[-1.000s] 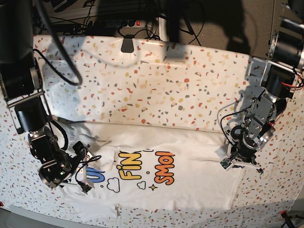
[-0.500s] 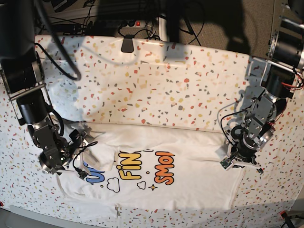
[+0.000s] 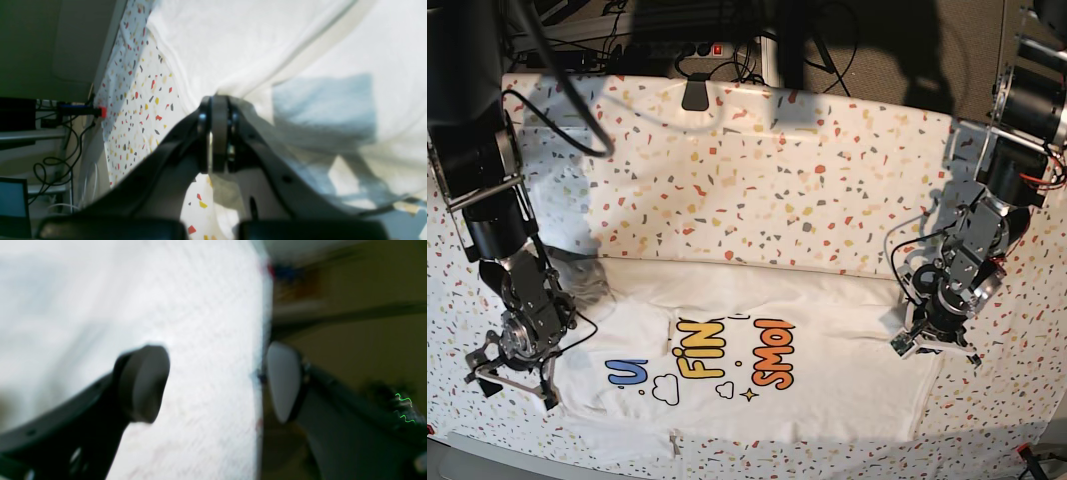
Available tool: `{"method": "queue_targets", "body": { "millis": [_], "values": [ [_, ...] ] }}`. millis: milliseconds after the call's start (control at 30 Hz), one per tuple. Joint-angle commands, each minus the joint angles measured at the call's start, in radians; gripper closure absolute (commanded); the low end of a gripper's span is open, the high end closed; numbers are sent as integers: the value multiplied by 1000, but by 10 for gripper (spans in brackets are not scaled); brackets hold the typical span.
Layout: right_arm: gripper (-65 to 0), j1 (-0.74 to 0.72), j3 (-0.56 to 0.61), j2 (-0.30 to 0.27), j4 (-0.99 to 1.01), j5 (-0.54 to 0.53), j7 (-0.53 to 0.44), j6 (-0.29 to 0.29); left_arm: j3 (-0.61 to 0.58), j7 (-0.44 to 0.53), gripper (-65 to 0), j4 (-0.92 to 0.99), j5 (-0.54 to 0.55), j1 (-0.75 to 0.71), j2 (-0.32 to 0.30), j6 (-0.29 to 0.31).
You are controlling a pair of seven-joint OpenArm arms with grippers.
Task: Fold the T-shirt properly
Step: 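Open both grippers and release the folded fabric, then move both grippers toward the shirt's side edges near the fold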
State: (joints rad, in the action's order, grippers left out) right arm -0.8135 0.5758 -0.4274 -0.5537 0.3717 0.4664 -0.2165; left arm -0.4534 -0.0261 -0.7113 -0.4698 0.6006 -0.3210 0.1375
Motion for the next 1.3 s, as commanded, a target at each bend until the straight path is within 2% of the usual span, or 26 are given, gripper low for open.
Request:
{"method": "queue_targets", "body": {
  "millis": [0, 100, 467, 500, 600, 667, 700, 767, 833, 933, 1000, 1067, 1167, 1267],
  "values": [
    [-470, -43, -6, -5, -14, 16, 0, -16, 7, 14, 0, -14, 0, 31, -9, -19],
    [-470, -51, -6, -4, -14, 10, 54, -12, 7, 15, 0, -14, 0, 31, -9, -19],
    [-470, -48, -6, -5, -14, -20, 55, 2, 7, 24, 0, -14, -1, 40, -9, -20],
    [-470, -48, -6, -4, -14, -20, 55, 3, 7, 27, -49, -14, -1, 42, -10, -31],
    [-470, -48, -6, -4, -14, -20, 64, 19, 8, 89, -319, -14, -14, 49, -12, -101],
    [-470, -48, -6, -4, -14, -20, 74, 27, 8, 128, -430, -14, -86, 56, -13, -134],
    [-470, -48, -6, -5, -14, -20, 76, 29, 8, 129, -451, -14, -103, 60, -12, -142],
    [-470, -48, -6, -5, -14, -20, 79, 32, 8, 129, -450, -14, -97, 68, -12, -142],
    [-470, -48, -6, -4, -14, -26, 84, 43, 7, 128, -450, -15, -36, 74, -11, -143],
    [-470, -48, -6, -4, -14, -84, 84, 132, 7, 98, -450, -15, 111, 81, -11, -152],
    [-470, -49, -6, -4, -14, -135, 81, 243, 7, 69, -450, -15, 158, 84, -11, -153],
    [-470, -48, -6, -5, -26, -200, 71, 335, 7, 24, -450, -21, 161, 83, -11, -153],
    [-470, -48, -6, -9, -61, -276, 69, 402, 7, -85, -450, -58, 169, 77, -12, -153],
    [-470, -48, -6, -24, -120, -271, 75, 447, 7, -162, -450, -110, 167, 75, -15, -153]
  ]
}}
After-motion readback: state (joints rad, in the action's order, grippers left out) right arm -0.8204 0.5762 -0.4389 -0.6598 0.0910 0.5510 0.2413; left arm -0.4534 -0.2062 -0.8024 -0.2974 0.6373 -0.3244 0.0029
